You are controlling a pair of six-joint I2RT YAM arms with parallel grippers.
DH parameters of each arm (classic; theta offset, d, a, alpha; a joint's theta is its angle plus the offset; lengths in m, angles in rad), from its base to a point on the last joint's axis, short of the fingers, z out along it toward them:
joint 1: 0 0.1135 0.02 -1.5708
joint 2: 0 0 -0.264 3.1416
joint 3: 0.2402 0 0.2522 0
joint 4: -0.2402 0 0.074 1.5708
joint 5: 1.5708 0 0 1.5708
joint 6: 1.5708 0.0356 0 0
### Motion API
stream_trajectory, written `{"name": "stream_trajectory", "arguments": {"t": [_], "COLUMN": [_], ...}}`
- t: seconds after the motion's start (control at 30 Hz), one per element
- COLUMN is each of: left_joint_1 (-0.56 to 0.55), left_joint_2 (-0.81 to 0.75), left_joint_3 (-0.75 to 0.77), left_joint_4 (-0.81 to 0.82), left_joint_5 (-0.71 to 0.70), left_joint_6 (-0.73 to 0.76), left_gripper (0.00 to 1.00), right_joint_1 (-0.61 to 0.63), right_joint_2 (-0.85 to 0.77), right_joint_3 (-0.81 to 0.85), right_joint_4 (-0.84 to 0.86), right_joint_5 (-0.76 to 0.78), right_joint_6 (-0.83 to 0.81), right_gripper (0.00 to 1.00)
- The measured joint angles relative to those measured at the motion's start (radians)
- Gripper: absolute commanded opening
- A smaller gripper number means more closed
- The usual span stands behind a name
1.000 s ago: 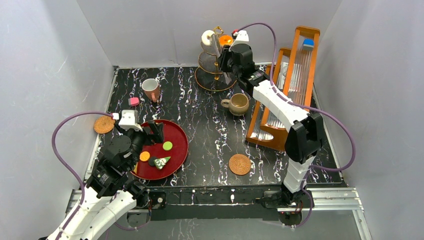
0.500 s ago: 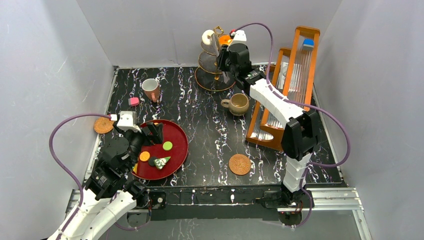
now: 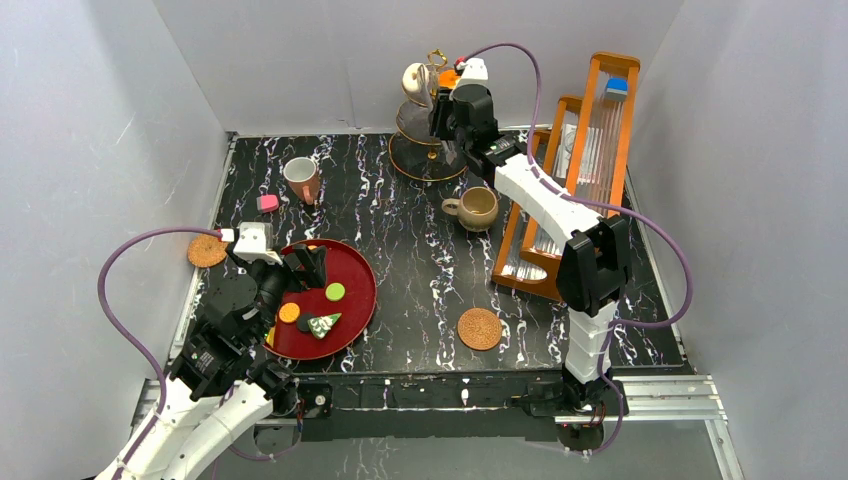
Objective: Serve the afternoon tea
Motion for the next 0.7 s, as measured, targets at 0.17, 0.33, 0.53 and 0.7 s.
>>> {"name": "stream_trajectory", "arguments": {"t": [0.17, 0.33, 0.53, 0.7], "left_joint_1": [0.0, 0.0, 0.0, 0.0], "left_joint_2": [0.0, 0.0, 0.0, 0.004], "left_joint_3": [0.0, 0.0, 0.0, 0.0], "left_joint_4": [0.0, 0.0, 0.0, 0.0], "left_joint_5": [0.0, 0.0, 0.0, 0.0], "left_joint_6": [0.0, 0.0, 0.0, 0.0], "left_gripper": [0.92, 0.92, 0.92, 0.92], "right_joint_1": [0.003, 0.009, 0.016, 0.019], "right_joint_2": [0.0, -0.001, -0.019, -0.063], "right_joint_3": [0.011, 0.016, 0.016, 0.016], "right_joint_4": [0.0, -0.01, -0.035, -0.057], "right_joint_5": [-0.003, -0.001, 0.003, 0.005], "right_joint_6": [-0.003, -0.022, -0.05, -0.072], "right_gripper": [0.48, 0.49, 0.49, 0.48]}}
